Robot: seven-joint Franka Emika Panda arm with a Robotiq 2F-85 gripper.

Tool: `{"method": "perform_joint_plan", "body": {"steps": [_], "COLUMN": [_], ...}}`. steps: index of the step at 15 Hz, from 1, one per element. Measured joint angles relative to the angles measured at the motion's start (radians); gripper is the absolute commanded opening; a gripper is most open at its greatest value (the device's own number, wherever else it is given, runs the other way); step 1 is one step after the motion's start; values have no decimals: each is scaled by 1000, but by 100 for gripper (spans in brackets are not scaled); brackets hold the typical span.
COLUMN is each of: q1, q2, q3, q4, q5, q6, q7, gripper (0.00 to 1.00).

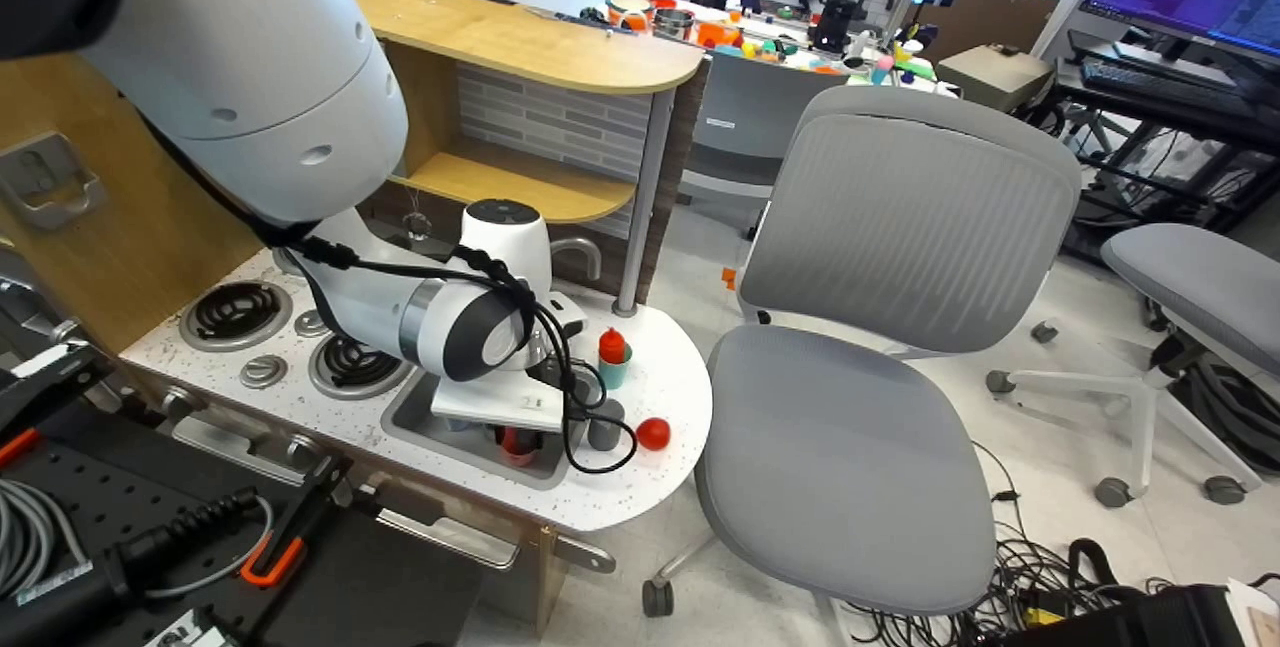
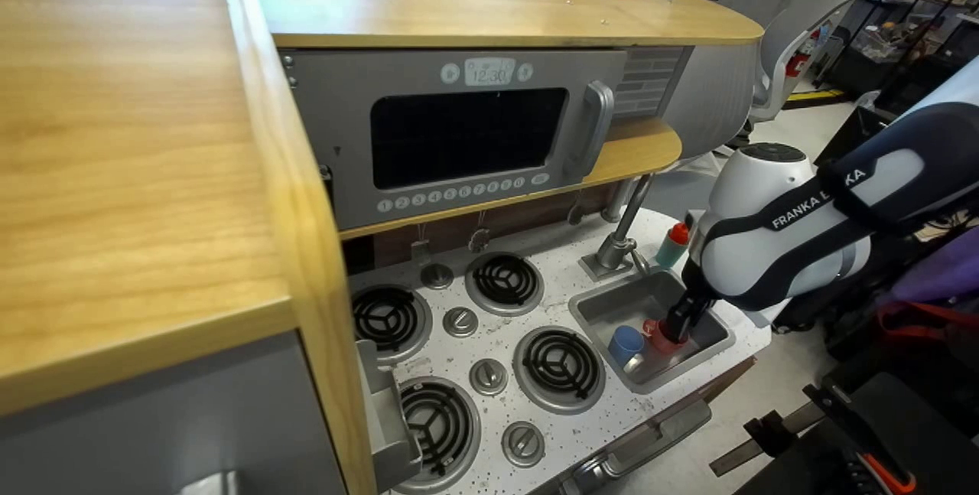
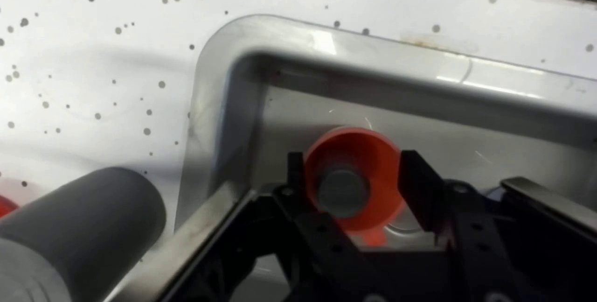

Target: Remove the grey thing from the cup in the sink and put it on the right side of the sink counter

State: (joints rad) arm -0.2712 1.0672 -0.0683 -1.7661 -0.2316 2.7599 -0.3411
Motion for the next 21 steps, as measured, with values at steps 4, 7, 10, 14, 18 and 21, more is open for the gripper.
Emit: {"method": "perform_joint_plan", "body": {"steps": [4, 7, 10, 14, 18, 21], "q1": [0, 1, 4, 5, 4, -7], "q2": [9, 9, 1, -49, -136, -214], "q3": [0, 0, 3, 15, 16, 12], "q4": [10, 13, 7, -49, -135, -200], "q5": [0, 0, 0, 0, 0, 1], "q6": [-2, -2, 3, 8, 8, 8], "q7": [0, 0, -2, -8, -8, -4], "gripper": [8, 8, 8, 8, 8, 8]}}
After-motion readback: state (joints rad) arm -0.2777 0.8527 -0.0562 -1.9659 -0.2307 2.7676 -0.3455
